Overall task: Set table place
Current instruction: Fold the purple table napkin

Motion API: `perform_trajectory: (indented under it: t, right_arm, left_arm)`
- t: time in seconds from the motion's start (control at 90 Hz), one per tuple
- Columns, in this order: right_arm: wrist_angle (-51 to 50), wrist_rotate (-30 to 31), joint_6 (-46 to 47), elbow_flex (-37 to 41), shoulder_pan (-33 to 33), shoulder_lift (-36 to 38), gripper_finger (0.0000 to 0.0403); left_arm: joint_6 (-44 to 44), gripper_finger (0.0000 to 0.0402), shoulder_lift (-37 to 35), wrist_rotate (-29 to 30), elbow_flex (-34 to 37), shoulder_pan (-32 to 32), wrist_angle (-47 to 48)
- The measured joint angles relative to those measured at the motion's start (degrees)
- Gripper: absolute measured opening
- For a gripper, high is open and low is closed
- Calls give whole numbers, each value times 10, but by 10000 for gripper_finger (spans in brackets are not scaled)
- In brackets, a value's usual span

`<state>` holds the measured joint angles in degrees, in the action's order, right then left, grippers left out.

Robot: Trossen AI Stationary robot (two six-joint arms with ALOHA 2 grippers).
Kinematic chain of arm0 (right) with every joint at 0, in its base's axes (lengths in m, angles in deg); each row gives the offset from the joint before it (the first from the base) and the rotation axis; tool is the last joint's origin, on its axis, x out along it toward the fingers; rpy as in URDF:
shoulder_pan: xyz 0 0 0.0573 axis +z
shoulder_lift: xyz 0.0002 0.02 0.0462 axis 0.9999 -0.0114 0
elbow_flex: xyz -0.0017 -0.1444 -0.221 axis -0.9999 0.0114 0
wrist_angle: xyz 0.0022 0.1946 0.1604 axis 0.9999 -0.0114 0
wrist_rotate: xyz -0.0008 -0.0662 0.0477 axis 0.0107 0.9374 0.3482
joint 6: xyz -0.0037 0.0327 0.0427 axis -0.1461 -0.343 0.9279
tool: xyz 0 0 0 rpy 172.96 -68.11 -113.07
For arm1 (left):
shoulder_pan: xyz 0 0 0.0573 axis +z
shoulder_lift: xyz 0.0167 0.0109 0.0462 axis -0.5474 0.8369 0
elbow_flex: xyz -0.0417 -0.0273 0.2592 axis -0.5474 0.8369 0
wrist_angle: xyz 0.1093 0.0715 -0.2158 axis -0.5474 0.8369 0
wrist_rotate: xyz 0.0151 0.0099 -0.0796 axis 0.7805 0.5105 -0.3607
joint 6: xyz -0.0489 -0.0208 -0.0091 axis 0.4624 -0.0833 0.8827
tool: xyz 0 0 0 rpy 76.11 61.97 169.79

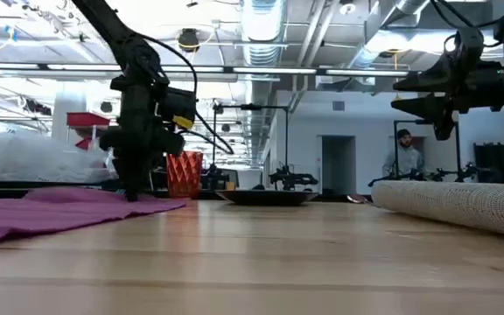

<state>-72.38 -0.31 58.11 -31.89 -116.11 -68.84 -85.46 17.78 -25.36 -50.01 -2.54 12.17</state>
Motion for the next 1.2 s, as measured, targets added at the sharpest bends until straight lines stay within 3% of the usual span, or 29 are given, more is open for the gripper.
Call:
perform_trajectory:
  t: [0.444,0.789,1.2]
  right_arm:
    - [-32,12,-1,0,0,0,160]
    - [-33,12,-1,0,0,0,160]
    - [-45,12,-1,0,0,0,160]
  left_arm:
    - [70,0,-4,-17,-157,-76,187]
    - [161,0,-31,-28,-167,-187,248]
    - [395,0,-152,-72,-168,-317,249]
